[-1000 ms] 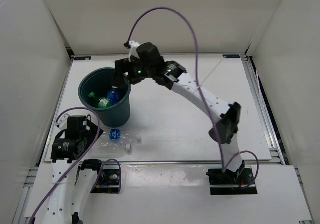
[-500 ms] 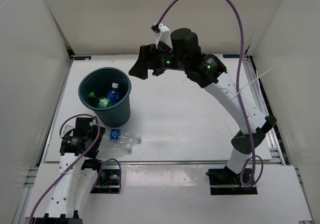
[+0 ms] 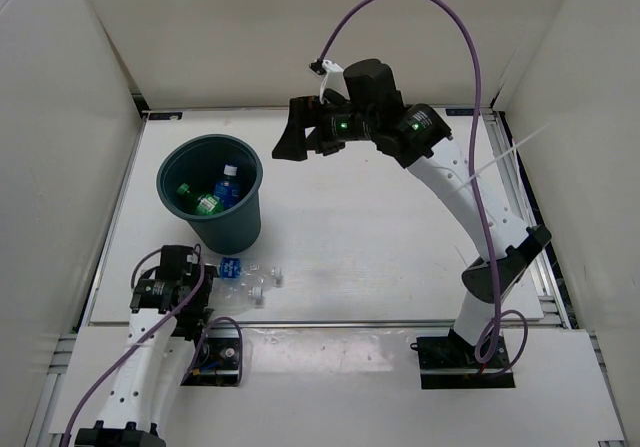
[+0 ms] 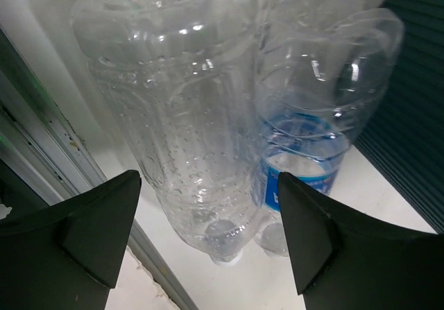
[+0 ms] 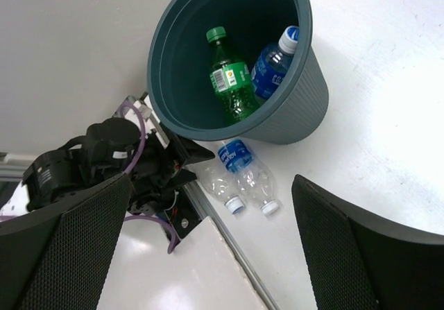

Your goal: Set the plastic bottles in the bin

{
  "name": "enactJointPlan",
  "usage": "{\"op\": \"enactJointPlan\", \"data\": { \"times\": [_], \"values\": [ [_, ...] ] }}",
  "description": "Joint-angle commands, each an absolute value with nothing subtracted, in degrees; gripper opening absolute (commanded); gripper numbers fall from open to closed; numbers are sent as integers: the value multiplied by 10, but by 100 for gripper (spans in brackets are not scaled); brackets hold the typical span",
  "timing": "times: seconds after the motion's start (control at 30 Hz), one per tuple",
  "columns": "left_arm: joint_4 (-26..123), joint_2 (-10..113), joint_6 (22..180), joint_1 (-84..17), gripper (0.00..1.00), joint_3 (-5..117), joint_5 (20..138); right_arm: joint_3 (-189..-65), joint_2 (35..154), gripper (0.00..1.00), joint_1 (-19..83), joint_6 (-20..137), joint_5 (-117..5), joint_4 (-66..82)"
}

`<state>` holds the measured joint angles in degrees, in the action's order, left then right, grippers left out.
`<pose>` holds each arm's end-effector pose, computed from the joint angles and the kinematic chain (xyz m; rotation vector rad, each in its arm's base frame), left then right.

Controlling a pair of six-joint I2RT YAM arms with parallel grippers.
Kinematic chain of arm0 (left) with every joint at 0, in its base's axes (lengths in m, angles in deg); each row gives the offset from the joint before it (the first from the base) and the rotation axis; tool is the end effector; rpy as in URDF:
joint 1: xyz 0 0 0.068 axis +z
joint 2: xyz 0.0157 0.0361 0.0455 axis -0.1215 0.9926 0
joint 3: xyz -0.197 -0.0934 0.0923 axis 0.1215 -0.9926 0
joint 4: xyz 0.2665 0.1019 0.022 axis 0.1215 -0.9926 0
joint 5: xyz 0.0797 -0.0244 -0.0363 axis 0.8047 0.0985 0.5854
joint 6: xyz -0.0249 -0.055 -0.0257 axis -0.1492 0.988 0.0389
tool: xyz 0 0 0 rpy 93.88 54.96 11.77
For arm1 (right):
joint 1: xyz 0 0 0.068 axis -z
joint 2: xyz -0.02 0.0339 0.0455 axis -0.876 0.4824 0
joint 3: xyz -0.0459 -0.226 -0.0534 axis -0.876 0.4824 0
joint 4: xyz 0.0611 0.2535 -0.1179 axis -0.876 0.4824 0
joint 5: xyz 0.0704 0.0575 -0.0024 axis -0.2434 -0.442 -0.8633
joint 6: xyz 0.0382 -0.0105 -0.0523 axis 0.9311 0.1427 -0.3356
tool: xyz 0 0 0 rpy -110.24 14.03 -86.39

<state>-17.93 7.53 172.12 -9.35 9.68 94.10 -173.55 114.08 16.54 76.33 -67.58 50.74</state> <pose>0.1459 0.0001 0.1468 -1.8320 2.1132 -0.2121 0.2760 0.2962 0.4479 -0.5954 2.0126 1.0984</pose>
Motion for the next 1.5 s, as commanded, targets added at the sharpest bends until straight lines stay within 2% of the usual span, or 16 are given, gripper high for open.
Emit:
{"op": "enactJointPlan", "data": {
  "times": [0.0,0.1,0.13,0.17,0.27,0.33,0.5,0.7,0.87,0.97,1.13,1.2,1.37,1.4,1.47],
  "values": [
    [-197,81,1748,-92,87,75,910,-1731,1109,100,175,768,-701,506],
    [-190,87,1748,-92,82,61,899,-1725,1109,100,181,773,-706,506],
    [-190,87,1753,-92,77,56,893,-1717,1103,100,181,773,-706,506],
    [-190,87,1753,-92,66,56,893,-1710,1103,100,188,773,-712,511],
    [-215,81,1759,-92,53,70,893,-1703,1090,100,200,779,-713,511],
    [-241,75,1780,-92,53,89,893,-1690,1085,100,205,779,-719,511],
    [-351,59,1818,-92,50,227,876,-1676,1085,100,217,790,-730,511],
    [-358,86,1832,-92,45,396,802,-1665,1085,100,222,795,-748,511],
    [-358,145,1783,-92,45,507,797,-1659,1085,100,227,795,-753,511],
    [-311,200,1696,-92,45,591,836,-1659,1085,100,228,795,-758,511],
    [-247,304,1544,-92,47,761,994,-1659,1079,100,239,795,-763,511],
    [-219,328,1479,-92,50,787,1084,-1659,1074,100,244,795,-764,511],
    [-108,379,1378,-92,58,757,1169,-1654,1068,100,249,795,-776,511],
    [-108,389,1371,-104,61,748,1185,-1654,1063,100,249,795,-776,511],
    [-101,403,1348,-117,76,725,1233,-1649,1063,100,249,795,-781,511]
  ]
}}
